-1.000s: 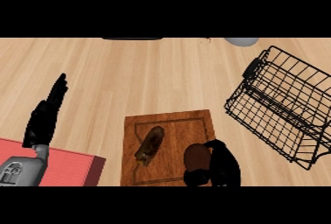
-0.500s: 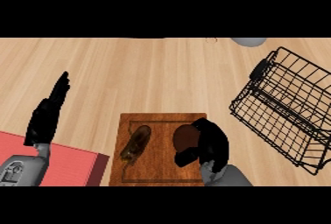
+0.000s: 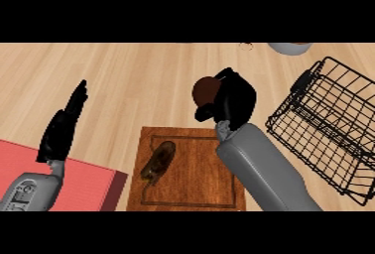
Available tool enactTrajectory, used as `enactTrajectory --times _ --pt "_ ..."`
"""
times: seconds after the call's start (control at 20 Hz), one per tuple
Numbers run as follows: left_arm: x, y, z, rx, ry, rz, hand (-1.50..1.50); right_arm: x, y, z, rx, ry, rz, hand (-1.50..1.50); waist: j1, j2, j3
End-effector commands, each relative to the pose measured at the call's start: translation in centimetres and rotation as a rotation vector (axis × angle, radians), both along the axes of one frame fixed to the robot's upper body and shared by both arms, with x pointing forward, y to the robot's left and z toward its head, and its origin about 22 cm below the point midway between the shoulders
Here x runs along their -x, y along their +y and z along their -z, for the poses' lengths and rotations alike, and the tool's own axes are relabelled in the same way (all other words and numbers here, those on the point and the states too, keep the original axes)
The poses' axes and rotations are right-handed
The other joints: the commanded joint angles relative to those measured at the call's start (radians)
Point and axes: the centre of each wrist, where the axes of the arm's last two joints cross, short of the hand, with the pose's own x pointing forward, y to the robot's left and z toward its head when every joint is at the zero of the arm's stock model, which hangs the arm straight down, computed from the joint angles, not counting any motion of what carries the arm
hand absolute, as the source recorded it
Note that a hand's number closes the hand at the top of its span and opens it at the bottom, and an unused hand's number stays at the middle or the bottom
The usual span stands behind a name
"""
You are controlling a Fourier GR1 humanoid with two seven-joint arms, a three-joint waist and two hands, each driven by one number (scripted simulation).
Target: Pick the cupcake from the cutting board and place it in the tiered basket
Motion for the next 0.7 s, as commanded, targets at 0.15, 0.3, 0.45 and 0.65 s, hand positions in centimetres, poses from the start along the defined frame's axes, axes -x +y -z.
enactTrajectory --times 0.15,0.3,0.45,0.65 --pt "0.3 -0.4 0.2 0.001 0.011 -0.007 0.00 -2.7 2.9 -7.7 0.025 -0.276 0.278 1.50 -0.023 -0.014 0.000" --pt "0.1 0.8 0.0 -0.004 0.011 -0.016 0.00 -3.8 3.3 -9.8 0.094 -0.332 0.325 1.50 -0.026 -0.009 0.000" --pt "0.6 2.6 -0.5 0.005 0.011 -0.052 0.00 -4.1 3.1 -11.0 0.204 -0.303 0.376 1.50 -0.043 -0.018 0.000" --pt "0.7 3.3 -0.1 -0.013 0.002 -0.071 0.00 -4.9 2.9 -13.8 0.264 -0.220 0.406 1.50 -0.063 -0.016 0.001"
